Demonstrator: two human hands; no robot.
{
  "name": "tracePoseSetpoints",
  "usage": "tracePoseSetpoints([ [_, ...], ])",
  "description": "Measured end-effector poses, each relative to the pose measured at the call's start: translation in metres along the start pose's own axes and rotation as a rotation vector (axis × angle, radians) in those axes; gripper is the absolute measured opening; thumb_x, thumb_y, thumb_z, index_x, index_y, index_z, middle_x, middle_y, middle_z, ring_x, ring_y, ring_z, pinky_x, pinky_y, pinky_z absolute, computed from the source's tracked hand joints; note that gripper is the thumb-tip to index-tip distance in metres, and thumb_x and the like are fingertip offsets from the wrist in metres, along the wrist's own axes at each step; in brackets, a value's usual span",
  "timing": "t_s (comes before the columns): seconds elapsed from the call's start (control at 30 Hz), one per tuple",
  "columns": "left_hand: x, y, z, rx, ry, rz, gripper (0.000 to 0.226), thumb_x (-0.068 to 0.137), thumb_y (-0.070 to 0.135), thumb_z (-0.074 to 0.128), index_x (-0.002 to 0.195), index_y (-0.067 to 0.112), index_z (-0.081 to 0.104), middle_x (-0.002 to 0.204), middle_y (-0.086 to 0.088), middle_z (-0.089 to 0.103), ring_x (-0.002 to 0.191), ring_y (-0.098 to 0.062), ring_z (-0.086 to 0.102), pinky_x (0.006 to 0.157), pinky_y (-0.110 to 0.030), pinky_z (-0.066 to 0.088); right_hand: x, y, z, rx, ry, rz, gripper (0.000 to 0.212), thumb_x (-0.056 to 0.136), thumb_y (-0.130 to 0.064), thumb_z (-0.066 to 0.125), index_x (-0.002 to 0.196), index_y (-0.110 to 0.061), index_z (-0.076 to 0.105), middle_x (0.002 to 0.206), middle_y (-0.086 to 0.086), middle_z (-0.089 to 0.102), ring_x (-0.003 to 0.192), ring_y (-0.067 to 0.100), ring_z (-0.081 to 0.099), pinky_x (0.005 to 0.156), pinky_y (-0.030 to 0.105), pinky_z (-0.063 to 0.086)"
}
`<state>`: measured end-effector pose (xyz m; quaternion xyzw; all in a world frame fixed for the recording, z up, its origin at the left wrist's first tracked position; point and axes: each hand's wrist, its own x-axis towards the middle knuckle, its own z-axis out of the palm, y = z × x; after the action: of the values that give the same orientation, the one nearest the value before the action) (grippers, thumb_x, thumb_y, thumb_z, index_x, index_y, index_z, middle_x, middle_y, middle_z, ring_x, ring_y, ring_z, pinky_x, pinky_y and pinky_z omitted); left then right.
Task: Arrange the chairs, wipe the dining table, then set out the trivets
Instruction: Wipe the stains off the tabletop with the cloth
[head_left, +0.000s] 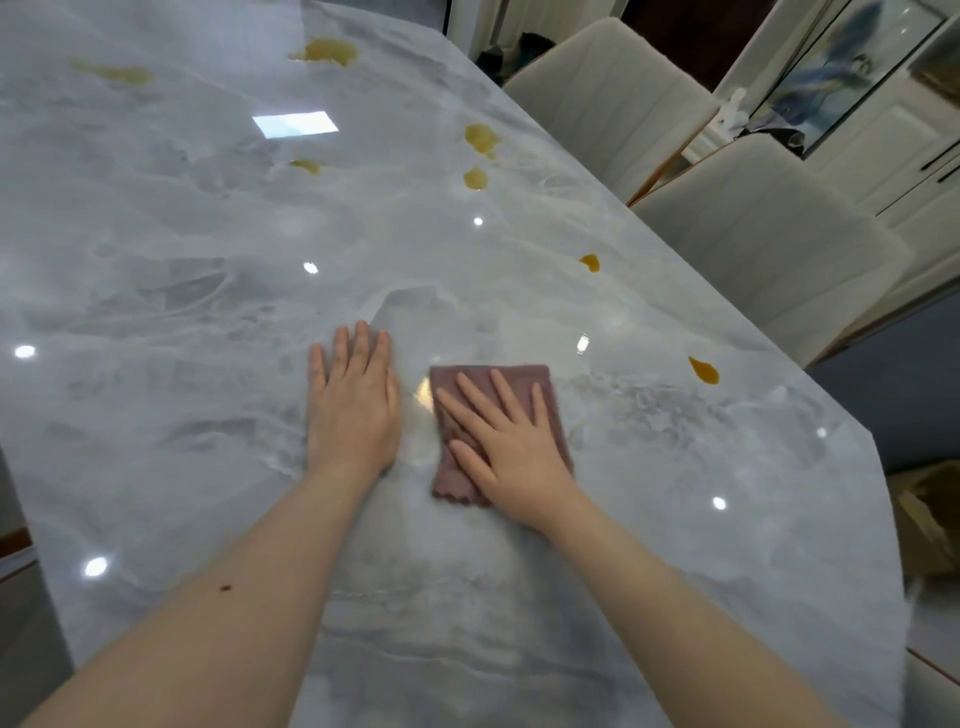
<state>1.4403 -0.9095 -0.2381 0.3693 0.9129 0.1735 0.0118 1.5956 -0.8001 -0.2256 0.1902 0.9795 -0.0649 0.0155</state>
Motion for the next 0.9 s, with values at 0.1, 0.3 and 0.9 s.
tracePoseSetpoints([
  [0.1, -0.001, 0.001, 0.000, 0.013, -0.023, -0.009, 0.051, 0.102, 0.025, 0.025, 0.150, 0.011, 0.021, 0.158, -0.008, 0.015, 0.147, -0.027, 0.008, 0.118, -0.044, -0.003, -0.022, 0.046, -0.008, 0.019, -0.002, 0.163, 0.057, 0.091, -0.058, 0.017, 0.147, -0.049, 0.011, 0.158, -0.021, 0.008, 0.149, 0.017, -0.001, 0.117, 0.053, -0.003],
  [0.3, -0.001, 0.000, 0.004, 0.033, -0.001, 0.005, 0.052, 0.101, 0.025, 0.028, 0.150, 0.009, 0.023, 0.157, -0.011, 0.018, 0.146, -0.030, 0.011, 0.118, -0.047, 0.001, 0.042, 0.031, -0.005, 0.073, 0.016, 0.484, 0.054, 0.099, -0.049, 0.026, 0.151, -0.041, 0.012, 0.160, -0.013, 0.003, 0.148, 0.022, -0.007, 0.114, 0.060, -0.009],
  [0.9, -0.008, 0.090, -0.001, -0.221, -0.169, 0.429, 0.045, 0.095, 0.012, 0.037, 0.138, 0.004, 0.046, 0.148, -0.016, 0.037, 0.135, -0.032, 0.040, 0.109, -0.041, 0.032, -0.111, 0.068, -0.009, 0.061, 0.007, 0.530, 0.068, 0.082, -0.066, 0.003, 0.148, -0.047, 0.004, 0.159, -0.019, 0.000, 0.148, 0.014, -0.009, 0.117, 0.050, -0.009],
])
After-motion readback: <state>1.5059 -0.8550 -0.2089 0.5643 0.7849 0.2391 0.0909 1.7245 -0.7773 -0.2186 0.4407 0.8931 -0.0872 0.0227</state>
